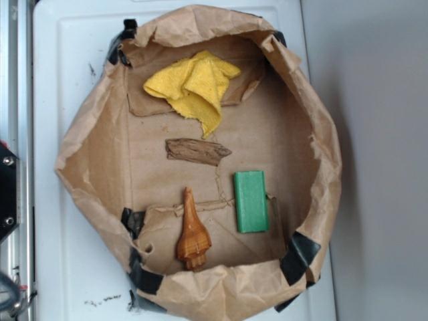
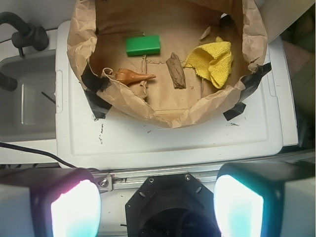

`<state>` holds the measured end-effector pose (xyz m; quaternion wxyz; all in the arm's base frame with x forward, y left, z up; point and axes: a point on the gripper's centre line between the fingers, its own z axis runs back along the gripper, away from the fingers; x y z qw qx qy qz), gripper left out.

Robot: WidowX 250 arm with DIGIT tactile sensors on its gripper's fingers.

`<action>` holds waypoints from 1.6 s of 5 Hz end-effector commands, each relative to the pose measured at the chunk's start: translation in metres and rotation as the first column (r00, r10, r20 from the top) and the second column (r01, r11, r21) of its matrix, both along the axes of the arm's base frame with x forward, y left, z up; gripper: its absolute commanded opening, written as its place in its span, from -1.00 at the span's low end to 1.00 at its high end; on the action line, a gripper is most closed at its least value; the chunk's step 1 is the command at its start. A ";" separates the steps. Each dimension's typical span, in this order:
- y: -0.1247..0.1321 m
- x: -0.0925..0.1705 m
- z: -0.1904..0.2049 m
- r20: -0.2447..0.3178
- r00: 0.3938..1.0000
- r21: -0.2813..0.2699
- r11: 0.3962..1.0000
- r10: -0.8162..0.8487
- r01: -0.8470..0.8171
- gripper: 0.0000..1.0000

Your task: Grab the shell.

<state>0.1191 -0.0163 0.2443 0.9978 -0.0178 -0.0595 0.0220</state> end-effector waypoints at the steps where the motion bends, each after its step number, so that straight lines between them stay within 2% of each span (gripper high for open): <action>1: 0.000 0.000 0.000 0.000 1.000 0.000 1.000 0.000 0.000 1.00; 2: -0.009 0.037 0.001 0.030 0.999 -0.016 1.000 0.018 -0.018 1.00; 3: -0.003 0.070 -0.001 0.096 0.994 0.042 0.998 0.052 -0.057 1.00; 4: 0.002 0.096 -0.010 0.096 0.988 0.019 0.993 -0.117 0.116 1.00; 5: -0.005 0.115 -0.034 -0.090 0.931 -0.040 0.935 -0.355 0.353 1.00; 8: -0.005 0.115 -0.034 -0.090 0.931 -0.040 0.935 -0.355 0.353 1.00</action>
